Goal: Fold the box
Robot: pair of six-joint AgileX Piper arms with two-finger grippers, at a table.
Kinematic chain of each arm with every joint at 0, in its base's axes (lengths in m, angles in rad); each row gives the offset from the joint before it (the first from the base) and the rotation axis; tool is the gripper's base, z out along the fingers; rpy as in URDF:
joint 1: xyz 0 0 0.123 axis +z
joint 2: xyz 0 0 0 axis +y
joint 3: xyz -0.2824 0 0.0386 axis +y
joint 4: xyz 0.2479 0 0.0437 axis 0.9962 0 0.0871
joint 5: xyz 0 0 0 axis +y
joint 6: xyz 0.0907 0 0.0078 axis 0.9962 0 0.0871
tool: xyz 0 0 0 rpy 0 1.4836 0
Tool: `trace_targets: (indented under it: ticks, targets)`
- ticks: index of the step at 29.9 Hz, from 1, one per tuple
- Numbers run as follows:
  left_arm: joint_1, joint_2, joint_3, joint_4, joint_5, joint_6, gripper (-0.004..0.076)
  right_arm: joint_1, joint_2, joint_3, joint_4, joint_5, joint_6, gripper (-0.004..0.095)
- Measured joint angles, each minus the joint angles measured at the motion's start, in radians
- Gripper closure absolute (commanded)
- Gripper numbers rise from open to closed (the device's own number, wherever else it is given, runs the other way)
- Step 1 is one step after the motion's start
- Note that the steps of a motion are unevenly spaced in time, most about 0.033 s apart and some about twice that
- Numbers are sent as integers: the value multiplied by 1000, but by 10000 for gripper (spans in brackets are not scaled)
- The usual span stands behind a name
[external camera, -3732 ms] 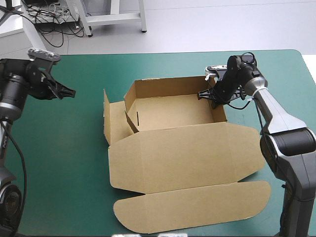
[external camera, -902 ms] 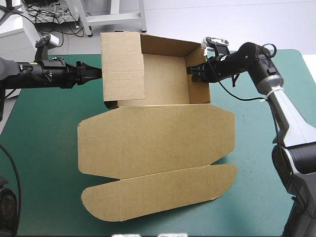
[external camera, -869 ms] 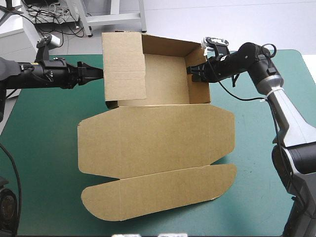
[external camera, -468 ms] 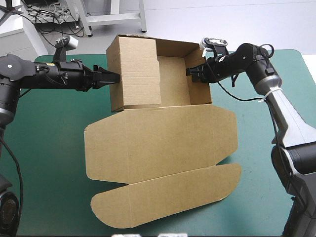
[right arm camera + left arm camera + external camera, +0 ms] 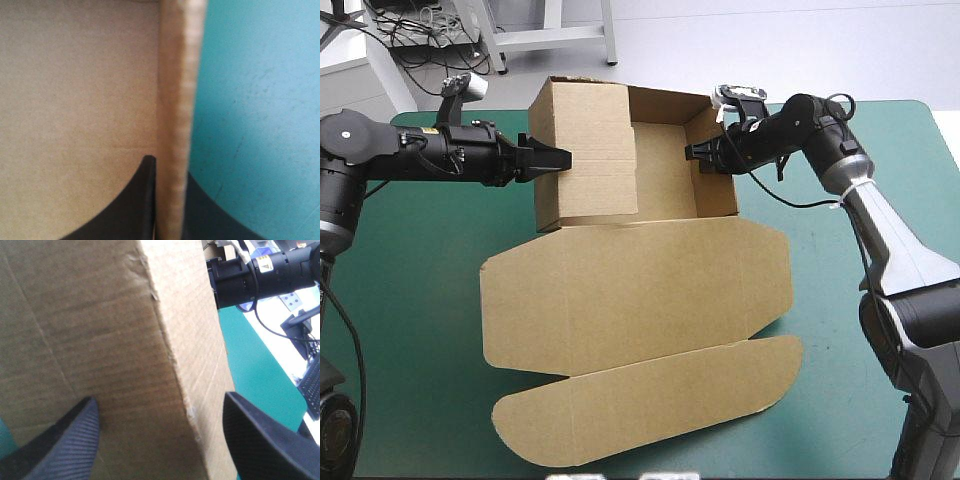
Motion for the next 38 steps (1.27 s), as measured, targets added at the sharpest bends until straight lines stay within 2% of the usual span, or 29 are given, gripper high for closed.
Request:
trace_targets:
  ticks: [7,15,20,25,32,38]
  targets:
    - [-2,-4,0,197,7,-78,234,68,11,2,-48,-35,11,920]
    - [-6,-4,0,441,19,-198,234,172,11,3,-149,-86,116,920]
    - [-9,-4,0,584,19,-271,239,215,12,4,-154,-104,147,920]
    - [-9,-4,0,646,19,-300,370,230,12,4,-147,-106,156,918]
    - [-62,-3,0,753,13,-353,733,230,12,4,-165,-83,189,918]
    - [-179,7,5,926,4,-429,734,233,10,4,-246,-17,263,918]
